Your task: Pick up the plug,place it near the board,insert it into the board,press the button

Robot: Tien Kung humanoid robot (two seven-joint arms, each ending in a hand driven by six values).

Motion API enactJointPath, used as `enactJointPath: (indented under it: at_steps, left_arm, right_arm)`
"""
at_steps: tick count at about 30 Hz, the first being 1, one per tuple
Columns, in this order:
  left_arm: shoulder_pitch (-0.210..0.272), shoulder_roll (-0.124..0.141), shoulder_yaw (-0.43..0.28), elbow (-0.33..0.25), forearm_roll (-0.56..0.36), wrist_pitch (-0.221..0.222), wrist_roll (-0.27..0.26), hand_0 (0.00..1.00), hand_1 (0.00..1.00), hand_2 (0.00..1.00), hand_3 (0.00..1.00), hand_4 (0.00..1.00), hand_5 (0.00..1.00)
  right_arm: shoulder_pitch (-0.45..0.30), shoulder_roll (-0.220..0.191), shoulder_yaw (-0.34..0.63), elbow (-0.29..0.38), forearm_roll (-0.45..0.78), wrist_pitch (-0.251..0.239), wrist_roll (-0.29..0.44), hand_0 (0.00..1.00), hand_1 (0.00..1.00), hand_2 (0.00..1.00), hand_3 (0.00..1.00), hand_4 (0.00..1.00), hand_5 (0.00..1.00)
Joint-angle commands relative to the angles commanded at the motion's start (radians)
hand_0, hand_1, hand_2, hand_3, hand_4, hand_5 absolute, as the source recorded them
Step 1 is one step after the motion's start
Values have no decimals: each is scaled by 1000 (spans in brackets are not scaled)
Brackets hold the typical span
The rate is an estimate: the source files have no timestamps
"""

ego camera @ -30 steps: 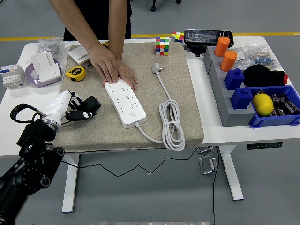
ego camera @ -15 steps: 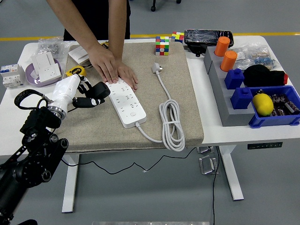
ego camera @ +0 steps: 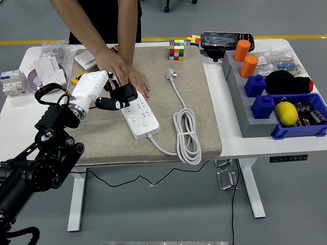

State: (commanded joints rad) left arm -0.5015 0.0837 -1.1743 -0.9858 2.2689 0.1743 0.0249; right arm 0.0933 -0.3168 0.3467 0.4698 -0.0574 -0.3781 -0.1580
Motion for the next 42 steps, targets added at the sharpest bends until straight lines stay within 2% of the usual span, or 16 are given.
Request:
enactJointPath:
  at_steps: [9,19,24,30,42]
  left_arm:
    - [22,-11,-15,65,0,-4,-10,557,463,339,282,619,182]
    - [25,-18,-14,68,0,-1,-11,555,469,342,291,624,178]
    - [15,-23,-21,87,0,-1,-10,554,476,343,294,629,172]
    - [-6,-34,-28,142,0,-5,-14,552,476,343,295,632,168]
    - [-19,-44,-40,171,0,0,-16,552,479,343,298,640,166]
  right_arm:
    - [1,0,0,0,-1,0,0,896,869,842,843,998,998]
    - [2,0,0,0,0,-2,0,894,869,841,842,998,998]
    - [3,0,-4,0,0,-1,-1,894,869,842,842,998,998]
    - [6,-2,-5,1,1,-3,-2,896,870,842,842,998,998]
    - [5,-2,-10,1,2,-4,-3,896,871,841,841,998,998]
